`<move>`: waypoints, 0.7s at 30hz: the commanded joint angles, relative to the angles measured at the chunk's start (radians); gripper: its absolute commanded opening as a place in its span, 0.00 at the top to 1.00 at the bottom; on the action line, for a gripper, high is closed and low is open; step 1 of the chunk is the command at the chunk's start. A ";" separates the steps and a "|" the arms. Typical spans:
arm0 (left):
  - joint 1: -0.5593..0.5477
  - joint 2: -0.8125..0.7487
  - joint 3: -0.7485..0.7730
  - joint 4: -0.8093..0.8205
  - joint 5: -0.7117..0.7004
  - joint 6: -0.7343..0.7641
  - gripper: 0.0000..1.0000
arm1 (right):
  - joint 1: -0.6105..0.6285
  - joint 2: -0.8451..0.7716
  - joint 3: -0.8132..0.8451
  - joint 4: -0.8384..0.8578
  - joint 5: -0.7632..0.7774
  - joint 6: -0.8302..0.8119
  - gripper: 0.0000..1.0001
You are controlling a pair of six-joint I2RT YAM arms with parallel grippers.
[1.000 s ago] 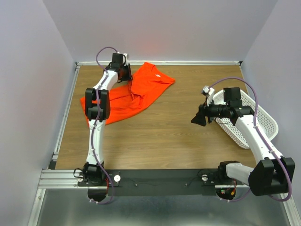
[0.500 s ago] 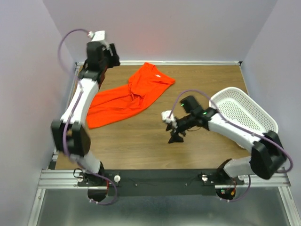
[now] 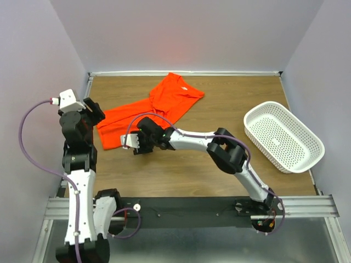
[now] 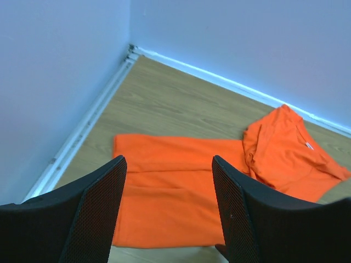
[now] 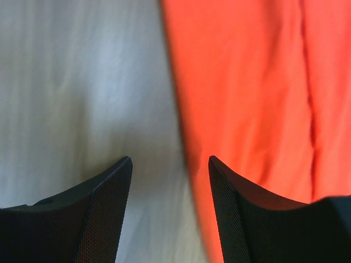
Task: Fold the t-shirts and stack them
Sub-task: Fold the tshirt
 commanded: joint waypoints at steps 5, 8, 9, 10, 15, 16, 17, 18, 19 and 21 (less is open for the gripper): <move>0.004 -0.220 -0.065 0.011 -0.130 0.076 0.28 | 0.015 0.210 0.216 0.034 0.162 0.012 0.36; 0.003 -0.245 -0.060 0.008 -0.139 0.076 0.28 | 0.015 0.224 0.211 0.034 0.159 0.001 0.40; 0.004 -0.248 -0.066 0.011 -0.130 0.076 0.28 | 0.015 0.227 0.207 0.034 0.161 -0.007 0.45; 0.003 -0.248 -0.068 0.012 -0.124 0.078 0.28 | 0.015 0.232 0.206 0.032 0.164 -0.011 0.48; 0.003 -0.243 -0.072 0.017 -0.115 0.079 0.28 | 0.015 0.223 0.172 0.003 0.106 -0.024 0.72; 0.004 -0.243 -0.074 0.020 -0.109 0.079 0.28 | 0.016 0.206 0.163 -0.007 0.090 -0.027 0.82; 0.003 -0.243 -0.074 0.019 -0.109 0.079 0.28 | 0.016 0.197 0.148 -0.014 0.075 -0.031 0.94; 0.003 -0.245 -0.074 0.019 -0.106 0.081 0.28 | 0.015 0.186 0.132 -0.018 0.062 -0.034 0.99; 0.004 -0.246 -0.075 0.020 -0.104 0.081 0.28 | 0.015 0.172 0.100 -0.021 0.040 -0.045 1.00; 0.004 -0.245 -0.075 0.019 -0.103 0.079 0.28 | 0.015 0.128 0.066 -0.043 0.012 -0.062 0.99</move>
